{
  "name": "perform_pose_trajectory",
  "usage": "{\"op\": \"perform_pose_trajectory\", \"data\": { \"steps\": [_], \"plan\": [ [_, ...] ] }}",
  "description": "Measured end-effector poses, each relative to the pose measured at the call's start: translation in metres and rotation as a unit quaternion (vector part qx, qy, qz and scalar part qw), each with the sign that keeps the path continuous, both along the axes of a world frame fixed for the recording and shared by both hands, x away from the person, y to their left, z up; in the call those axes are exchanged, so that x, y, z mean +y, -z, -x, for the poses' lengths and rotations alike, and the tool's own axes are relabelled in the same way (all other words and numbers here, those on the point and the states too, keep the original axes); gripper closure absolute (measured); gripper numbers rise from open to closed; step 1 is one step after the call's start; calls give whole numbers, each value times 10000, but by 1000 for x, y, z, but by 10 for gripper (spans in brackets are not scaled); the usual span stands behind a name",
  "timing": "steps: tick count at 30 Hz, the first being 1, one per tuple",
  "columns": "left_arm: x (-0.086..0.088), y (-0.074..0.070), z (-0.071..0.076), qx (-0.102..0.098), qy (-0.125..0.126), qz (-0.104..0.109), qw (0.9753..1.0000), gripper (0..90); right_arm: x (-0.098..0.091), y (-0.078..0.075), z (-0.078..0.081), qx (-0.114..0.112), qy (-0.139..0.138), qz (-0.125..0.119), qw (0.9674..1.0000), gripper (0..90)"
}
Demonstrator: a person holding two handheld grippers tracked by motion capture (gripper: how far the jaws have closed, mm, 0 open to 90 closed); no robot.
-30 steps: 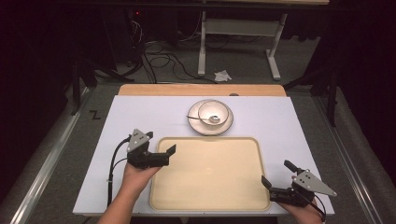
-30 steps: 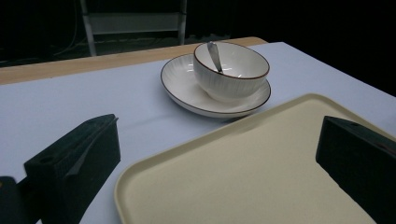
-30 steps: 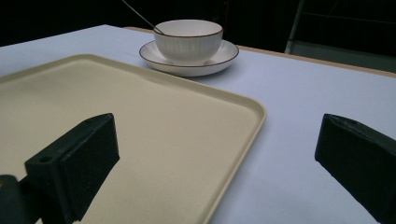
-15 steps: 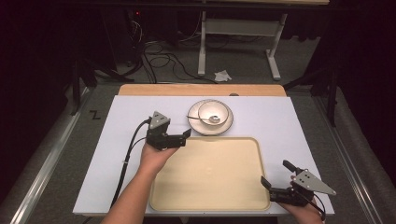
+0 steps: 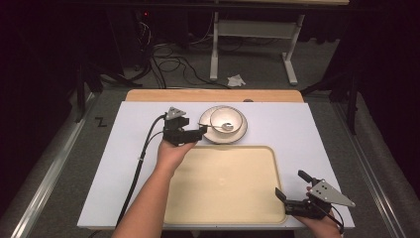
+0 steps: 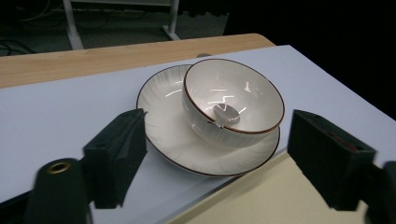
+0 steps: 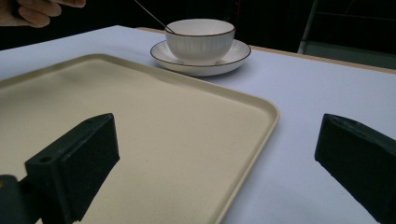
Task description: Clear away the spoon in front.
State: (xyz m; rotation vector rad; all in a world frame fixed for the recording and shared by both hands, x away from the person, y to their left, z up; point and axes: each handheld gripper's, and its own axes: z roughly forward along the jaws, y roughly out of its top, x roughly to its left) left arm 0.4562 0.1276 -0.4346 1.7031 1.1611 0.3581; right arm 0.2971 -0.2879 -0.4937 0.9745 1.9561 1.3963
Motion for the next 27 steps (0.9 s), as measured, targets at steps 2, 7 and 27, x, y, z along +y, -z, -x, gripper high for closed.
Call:
{"op": "perform_pose_trajectory", "data": {
  "steps": [2, 7, 27],
  "plan": [
    [1, 1, -4, 106, -71, 102, 9999, 312, 0, 0, 0, 6, -2, -14, 10000, 4],
    [4, 4, -10, 461, -72, 405, 9981, 430, 1, 0, -1, -10, -40, 3, 10000, 4],
    [-1, 4, -14, 804, -232, 710, 9940, 892, 1, 1, -1, 17, -43, 3, 10000, 4]
  ]
}}
